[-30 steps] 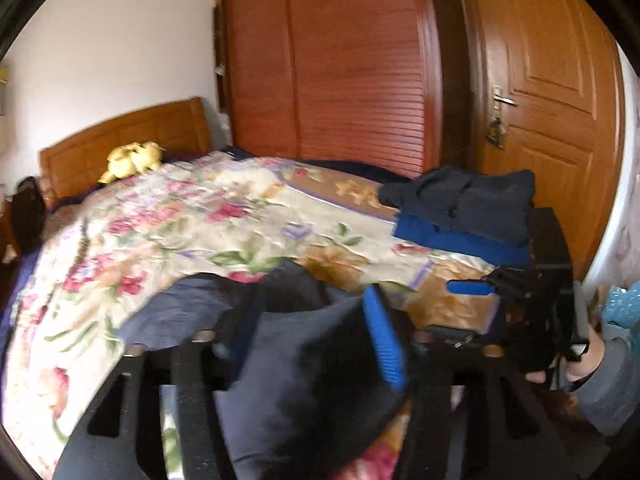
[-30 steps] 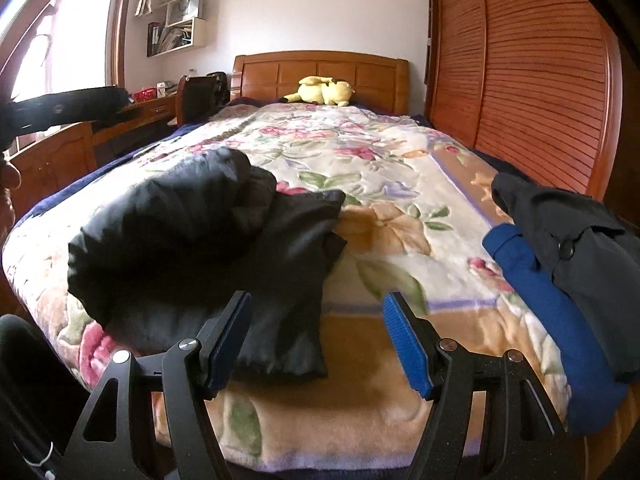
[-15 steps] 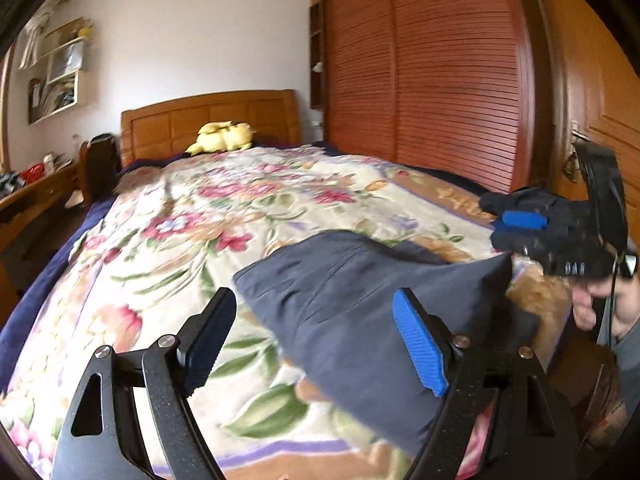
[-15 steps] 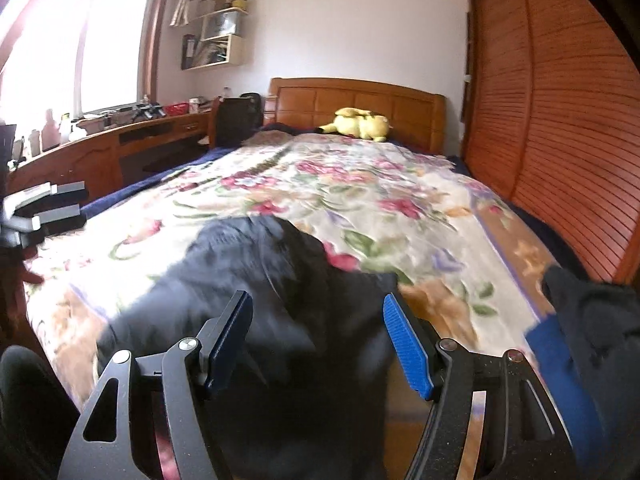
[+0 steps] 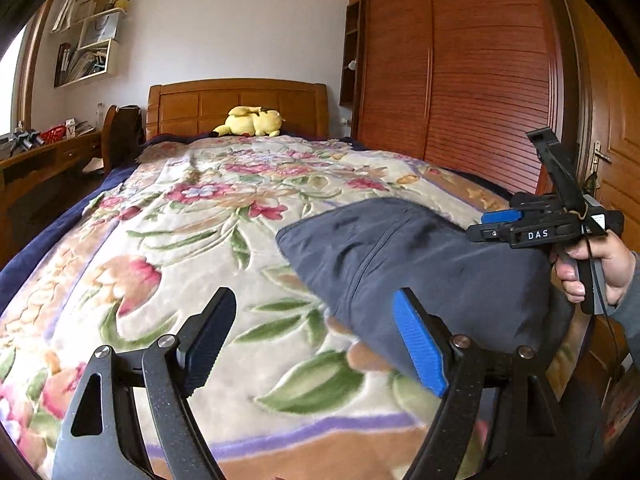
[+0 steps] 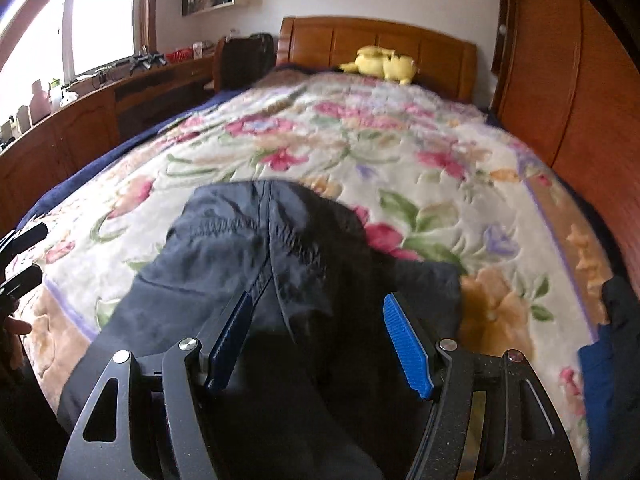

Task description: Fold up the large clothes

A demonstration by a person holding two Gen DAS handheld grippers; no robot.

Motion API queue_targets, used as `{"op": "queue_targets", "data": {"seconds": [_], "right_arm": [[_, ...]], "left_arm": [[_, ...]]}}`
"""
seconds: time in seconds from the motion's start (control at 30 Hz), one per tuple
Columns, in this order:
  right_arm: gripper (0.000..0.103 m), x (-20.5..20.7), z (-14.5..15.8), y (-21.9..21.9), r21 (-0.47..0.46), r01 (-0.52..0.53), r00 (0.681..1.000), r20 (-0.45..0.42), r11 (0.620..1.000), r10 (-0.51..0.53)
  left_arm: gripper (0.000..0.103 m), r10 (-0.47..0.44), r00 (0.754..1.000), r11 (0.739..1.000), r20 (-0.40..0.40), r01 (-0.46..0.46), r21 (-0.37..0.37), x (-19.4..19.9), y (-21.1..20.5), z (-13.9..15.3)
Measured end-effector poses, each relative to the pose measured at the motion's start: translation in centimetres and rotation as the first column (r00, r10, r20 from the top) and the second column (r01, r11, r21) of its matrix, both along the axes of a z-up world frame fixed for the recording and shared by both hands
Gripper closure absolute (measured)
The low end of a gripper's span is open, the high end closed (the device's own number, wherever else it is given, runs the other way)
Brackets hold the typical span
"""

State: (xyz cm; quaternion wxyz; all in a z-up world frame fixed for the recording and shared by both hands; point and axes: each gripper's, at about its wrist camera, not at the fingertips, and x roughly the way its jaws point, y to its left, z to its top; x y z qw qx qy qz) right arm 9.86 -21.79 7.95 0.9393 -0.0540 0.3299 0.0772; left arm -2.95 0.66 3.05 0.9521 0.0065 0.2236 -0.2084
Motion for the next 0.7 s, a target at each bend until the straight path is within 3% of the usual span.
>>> {"op": "queue_targets", "data": {"seconds": [0.27, 0.4, 0.53, 0.7], "right_arm": [[0.033, 1.4, -1.4, 0.2, 0.059, 0.020, 0.998, -0.068, 0.998, -0.016], [0.034, 1.6, -1.5, 0.0, 0.135, 0.022, 0.995, -0.097, 0.991, -0.009], [0.040, 1.4, -1.1, 0.6, 0.157, -0.017, 0.994, -0.100, 0.987, 0.033], [0.059, 0.8, -1.1, 1.6, 0.112, -0.042, 0.992, -0.110, 0.993, 0.054]], "left_arm": [[0.022, 0.028, 1.000, 1.000, 0.000, -0.028, 0.005, -0.3, 1.2, -0.7], [0.022, 0.040, 0.999, 0.999, -0.003, -0.040, 0.006, 0.0, 1.7, -0.9], [0.022, 0.038, 0.999, 0.999, -0.009, -0.038, 0.002, 0.0, 1.8, -1.0], [0.022, 0.041, 0.999, 0.999, -0.008, -0.041, 0.005, 0.0, 1.8, -1.0]]}}
